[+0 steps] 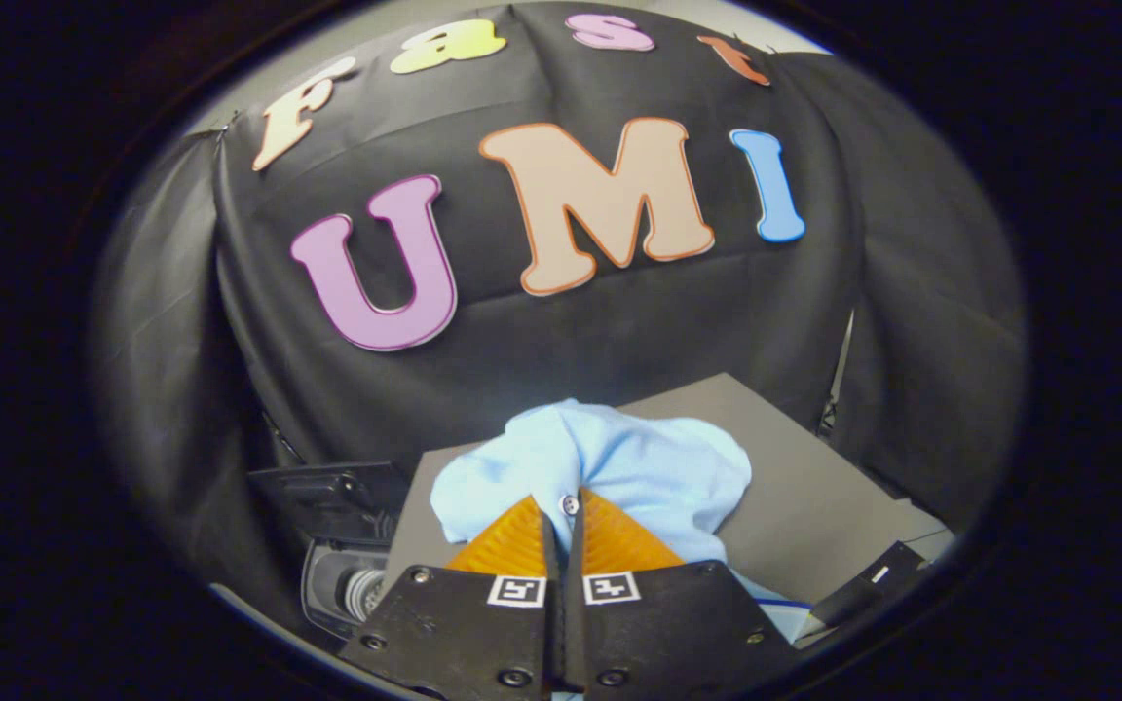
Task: Put the clothes into the washing machine and then close the washing machine lid.
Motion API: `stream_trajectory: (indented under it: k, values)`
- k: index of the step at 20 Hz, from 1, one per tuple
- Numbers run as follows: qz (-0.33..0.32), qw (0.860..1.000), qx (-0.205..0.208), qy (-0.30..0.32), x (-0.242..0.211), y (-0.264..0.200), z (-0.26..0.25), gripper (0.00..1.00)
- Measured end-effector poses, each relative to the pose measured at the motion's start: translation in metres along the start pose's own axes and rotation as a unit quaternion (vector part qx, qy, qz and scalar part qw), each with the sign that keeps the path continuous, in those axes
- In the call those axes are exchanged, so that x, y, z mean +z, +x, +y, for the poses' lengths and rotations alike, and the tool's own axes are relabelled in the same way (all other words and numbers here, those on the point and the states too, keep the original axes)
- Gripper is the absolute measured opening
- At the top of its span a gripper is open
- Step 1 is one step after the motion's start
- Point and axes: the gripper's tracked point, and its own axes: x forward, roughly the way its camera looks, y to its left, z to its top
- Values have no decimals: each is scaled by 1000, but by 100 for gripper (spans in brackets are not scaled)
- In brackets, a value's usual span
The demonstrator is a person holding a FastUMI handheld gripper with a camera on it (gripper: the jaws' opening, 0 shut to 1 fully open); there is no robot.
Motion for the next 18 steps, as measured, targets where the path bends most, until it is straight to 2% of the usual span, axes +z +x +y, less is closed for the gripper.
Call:
stream_trajectory:
  k: [4,9,14,18]
  values:
    - [-30,998,50,29,25,-22,50,0]
    - [-39,993,112,-3,30,-35,133,0]
    - [-17,983,178,-25,1,-31,226,0]
    - [1,980,190,-54,-32,-10,269,0]
